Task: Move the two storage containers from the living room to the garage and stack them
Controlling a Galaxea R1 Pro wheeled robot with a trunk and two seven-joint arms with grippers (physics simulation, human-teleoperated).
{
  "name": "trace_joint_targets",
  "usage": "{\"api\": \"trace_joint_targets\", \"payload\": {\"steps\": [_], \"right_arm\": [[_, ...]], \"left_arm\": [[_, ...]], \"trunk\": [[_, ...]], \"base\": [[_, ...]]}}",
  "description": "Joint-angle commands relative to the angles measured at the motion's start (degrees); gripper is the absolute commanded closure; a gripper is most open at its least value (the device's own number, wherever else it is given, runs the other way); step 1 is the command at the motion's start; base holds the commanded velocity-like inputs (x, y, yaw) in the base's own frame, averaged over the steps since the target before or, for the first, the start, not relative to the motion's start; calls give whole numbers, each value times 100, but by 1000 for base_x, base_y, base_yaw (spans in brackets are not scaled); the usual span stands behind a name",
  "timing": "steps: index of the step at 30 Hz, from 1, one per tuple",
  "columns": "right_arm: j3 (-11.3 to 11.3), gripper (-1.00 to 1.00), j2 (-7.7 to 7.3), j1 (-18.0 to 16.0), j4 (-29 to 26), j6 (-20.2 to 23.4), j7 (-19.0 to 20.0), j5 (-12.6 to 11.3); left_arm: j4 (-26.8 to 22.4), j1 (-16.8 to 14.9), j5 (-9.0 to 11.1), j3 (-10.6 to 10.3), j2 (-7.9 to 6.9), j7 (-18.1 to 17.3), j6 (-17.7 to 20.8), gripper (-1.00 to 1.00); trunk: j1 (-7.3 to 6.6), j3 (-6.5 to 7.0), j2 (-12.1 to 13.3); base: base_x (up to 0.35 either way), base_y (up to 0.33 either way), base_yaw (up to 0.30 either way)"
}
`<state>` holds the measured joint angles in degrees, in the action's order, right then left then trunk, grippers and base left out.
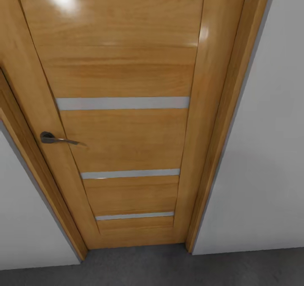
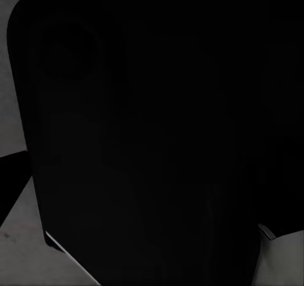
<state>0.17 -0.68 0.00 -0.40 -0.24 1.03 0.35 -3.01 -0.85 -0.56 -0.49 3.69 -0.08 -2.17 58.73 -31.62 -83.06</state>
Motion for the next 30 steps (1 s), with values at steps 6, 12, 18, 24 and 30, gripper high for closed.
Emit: {"api": "trace_joint_targets", "payload": {"steps": [6, 12, 18, 24, 30], "right_arm": [[5, -100, 5, 0, -4, -2, 7, 14], [9, -100, 9, 0, -4, -2, 8, 17], [9, -100, 1, 0, -4, -2, 11, 12], [10, -100, 6, 0, -4, -3, 11, 16], [10, -100, 6, 0, -4, -3, 11, 17]], "left_arm": [[4, -3, -6, -4, 0, -1, -20, -100], [2, -3, -6, -4, 0, -1, -20, -100], [2, -3, -6, -4, 0, -1, -20, -100], [4, -3, -6, -4, 0, -1, -20, -100], [3, -3, -4, 2, 0, -6, -25, -100]], "trunk": [[0, -5, -2], [0, -5, -2], [0, -5, -2], [0, -5, -2], [0, -5, -2]], "base": [[7, -41, 124], [2, -141, 221], [1, -202, 191], [50, -205, 36], [91, -181, 34]]}}
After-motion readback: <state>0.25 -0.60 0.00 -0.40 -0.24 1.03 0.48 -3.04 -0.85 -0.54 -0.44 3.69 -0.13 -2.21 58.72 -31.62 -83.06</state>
